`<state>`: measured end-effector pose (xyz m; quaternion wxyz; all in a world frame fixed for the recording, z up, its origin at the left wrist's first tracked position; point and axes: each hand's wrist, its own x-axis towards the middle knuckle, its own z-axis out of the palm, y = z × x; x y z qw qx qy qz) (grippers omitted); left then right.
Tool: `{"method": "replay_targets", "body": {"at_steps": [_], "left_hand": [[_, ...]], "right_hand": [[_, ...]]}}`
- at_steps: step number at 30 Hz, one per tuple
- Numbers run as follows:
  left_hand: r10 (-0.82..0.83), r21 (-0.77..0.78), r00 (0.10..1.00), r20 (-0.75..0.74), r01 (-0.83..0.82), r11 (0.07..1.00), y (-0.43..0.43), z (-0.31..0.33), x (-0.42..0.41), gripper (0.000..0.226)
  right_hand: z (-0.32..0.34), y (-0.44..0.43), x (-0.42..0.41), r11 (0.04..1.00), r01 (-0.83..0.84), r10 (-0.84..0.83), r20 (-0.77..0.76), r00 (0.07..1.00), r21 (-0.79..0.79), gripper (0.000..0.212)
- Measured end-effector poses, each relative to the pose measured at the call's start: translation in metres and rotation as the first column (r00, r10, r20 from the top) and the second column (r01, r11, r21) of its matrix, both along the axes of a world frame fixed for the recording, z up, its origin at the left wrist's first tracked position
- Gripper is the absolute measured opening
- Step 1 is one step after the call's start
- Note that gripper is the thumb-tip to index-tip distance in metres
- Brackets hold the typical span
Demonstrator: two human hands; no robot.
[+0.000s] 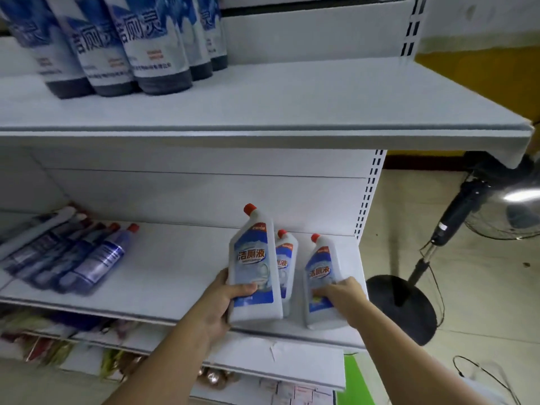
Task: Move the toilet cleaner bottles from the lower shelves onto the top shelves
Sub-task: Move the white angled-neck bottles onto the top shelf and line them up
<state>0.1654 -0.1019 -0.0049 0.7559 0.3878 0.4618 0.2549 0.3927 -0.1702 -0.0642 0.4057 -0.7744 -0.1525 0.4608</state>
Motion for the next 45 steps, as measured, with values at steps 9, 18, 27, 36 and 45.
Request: {"method": "replay_targets", "body": {"at_steps": [9,18,27,36,45], "left_hand": [[0.025,0.012,0.998,0.055,-0.026,1.000,-0.006,0.010,-0.074,0.059],[0.201,0.130,0.966,0.164,-0.223,0.966,-0.006,0.034,-0.281,0.041],[0.377,0.236,0.912,0.163,-0.407,0.882,0.020,0.079,-0.499,0.048],[0.592,0.323,0.785,0.183,-0.617,0.718,0.090,0.106,-0.655,0.043],[0.704,0.363,0.664,0.252,-0.739,0.568,0.155,0.132,-0.792,0.044]], "right_hand": [[0.028,-0.034,-0.066,0.938,0.065,0.032,-0.272,0.962,0.342,0.034],[0.081,0.005,-0.282,0.840,-0.158,0.349,-0.293,0.890,0.520,0.054],[0.118,0.074,-0.491,0.697,-0.398,0.576,-0.136,0.806,0.597,0.058],[0.149,0.200,-0.653,0.486,-0.540,0.774,-0.051,0.632,0.687,0.049],[0.188,0.308,-0.803,0.296,-0.643,0.880,0.059,0.470,0.707,0.052]]}}
